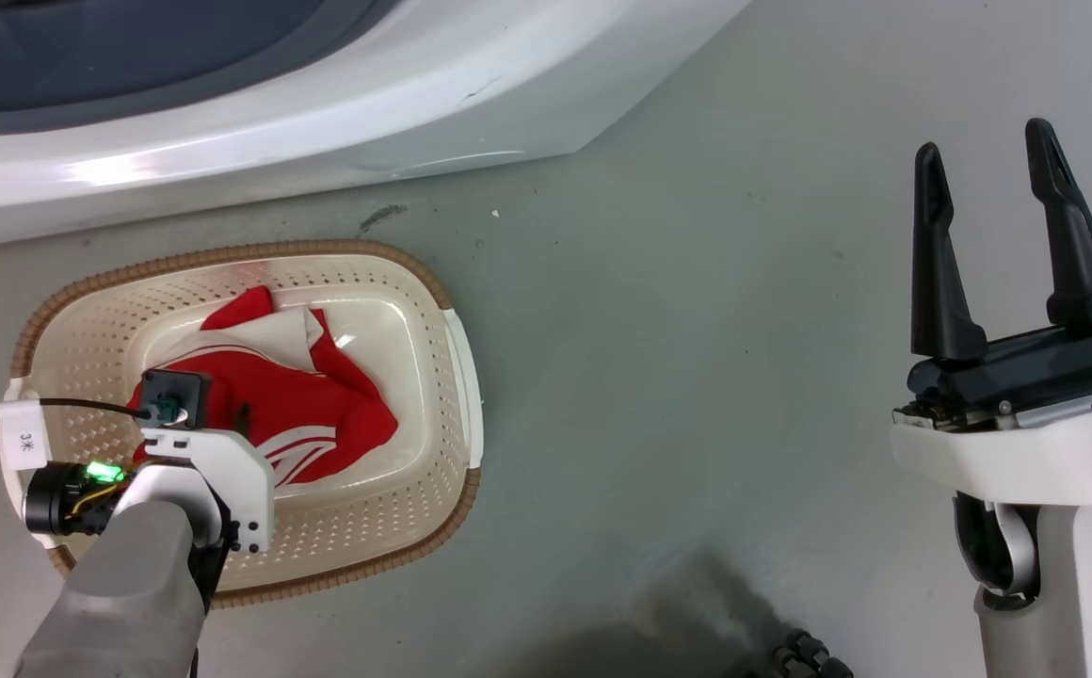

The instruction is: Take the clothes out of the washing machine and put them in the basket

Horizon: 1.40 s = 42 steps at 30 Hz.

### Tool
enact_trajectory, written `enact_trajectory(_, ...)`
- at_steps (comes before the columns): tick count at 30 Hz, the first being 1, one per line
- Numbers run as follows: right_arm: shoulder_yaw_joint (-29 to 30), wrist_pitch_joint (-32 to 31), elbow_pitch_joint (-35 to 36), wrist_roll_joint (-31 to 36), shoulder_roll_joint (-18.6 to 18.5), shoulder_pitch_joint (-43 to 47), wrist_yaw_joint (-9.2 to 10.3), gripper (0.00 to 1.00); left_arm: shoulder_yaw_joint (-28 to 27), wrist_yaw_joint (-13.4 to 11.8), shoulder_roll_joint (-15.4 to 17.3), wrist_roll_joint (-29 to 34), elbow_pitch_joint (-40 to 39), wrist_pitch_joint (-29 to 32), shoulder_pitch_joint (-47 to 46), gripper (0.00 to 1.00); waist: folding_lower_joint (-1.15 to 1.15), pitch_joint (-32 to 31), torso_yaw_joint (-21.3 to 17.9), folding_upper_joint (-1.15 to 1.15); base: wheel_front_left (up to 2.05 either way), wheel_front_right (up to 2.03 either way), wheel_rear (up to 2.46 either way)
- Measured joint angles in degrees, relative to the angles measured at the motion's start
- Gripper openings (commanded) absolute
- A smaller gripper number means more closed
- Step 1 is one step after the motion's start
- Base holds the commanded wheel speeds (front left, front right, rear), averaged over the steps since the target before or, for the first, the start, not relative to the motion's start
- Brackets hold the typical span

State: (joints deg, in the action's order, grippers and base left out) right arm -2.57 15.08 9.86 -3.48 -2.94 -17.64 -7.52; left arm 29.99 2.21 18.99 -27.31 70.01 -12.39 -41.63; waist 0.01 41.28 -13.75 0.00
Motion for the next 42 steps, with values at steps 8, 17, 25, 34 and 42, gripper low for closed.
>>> enact_trajectory(8, 0.4, 0.0, -1.7, 0.4, 0.0, 0.0, 0.00, 1.00, 0.4, 0.1, -1.4, 0.2, 0.2, -2.4, 0.3, 1.00, -0.01, -4.7, 0.8, 0.00, 0.00, 0.00, 0.00)
enact_trajectory(17, 1.4, 0.0, -4.1, 2.0, 0.0, 2.5, 0.00, 1.00, -4.1, -2.8, -1.1, 2.2, -15.9, -2.6, 6.1, 1.00, -0.01, -11.9, 3.4, 0.00, 0.00, 0.00, 0.00)
enact_trajectory(25, 1.8, 0.0, -4.7, 2.1, 0.0, 4.1, 0.00, 1.00, -9.5, -5.3, -0.5, 6.4, -30.9, -2.7, 13.3, 1.00, -0.01, -15.7, 5.4, 0.00, 0.00, 0.00, 0.00)
enact_trajectory(34, 1.8, 0.0, -5.2, 1.6, 0.0, 5.6, 0.00, 1.00, -15.9, -5.7, 0.1, 11.7, -48.3, -2.7, 19.3, 1.00, -0.02, -18.4, 5.6, 0.00, 0.00, 0.00, 0.00)
enact_trajectory(42, 0.8, 0.0, -4.8, 0.2, 0.0, 5.5, 0.00, 1.00, -16.8, -1.7, 4.5, 12.5, -50.0, 0.0, 9.0, 1.00, -0.02, -15.5, 3.2, 0.00, 0.00, 0.00, 0.00)
